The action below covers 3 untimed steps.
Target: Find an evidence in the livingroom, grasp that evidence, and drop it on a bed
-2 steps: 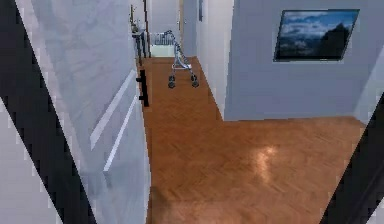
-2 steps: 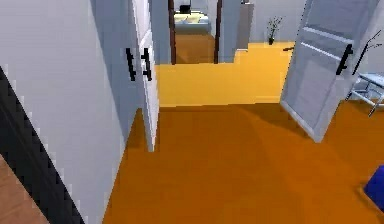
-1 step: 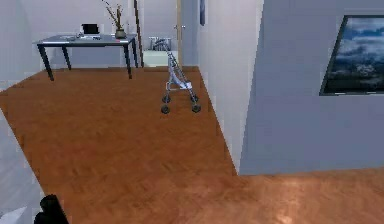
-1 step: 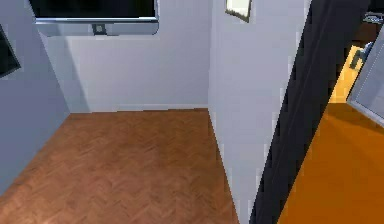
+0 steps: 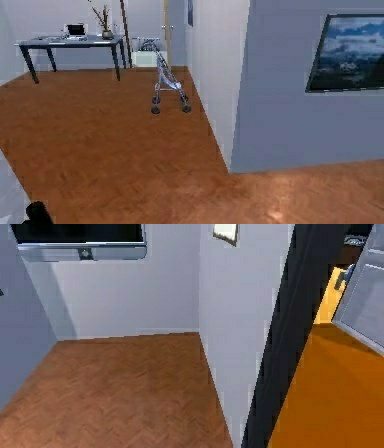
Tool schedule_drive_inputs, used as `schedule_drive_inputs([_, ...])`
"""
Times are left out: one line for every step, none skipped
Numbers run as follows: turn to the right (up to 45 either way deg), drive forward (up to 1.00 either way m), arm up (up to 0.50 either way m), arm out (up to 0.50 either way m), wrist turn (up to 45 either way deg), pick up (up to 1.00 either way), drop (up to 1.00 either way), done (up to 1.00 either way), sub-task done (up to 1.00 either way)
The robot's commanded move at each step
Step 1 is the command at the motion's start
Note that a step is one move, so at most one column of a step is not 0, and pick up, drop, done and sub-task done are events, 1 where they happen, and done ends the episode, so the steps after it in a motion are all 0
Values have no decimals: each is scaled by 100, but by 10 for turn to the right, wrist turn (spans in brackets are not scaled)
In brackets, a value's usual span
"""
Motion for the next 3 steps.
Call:
schedule_drive_inputs([0, 55, 0, 0, 0, 0, 0, 0, 0])
schedule_drive_inputs([-240, 0, 0, 0, 0, 0, 0, 0, 0])
schedule_drive_inputs([0, 100, 0, 0, 0, 0, 0, 0, 0])
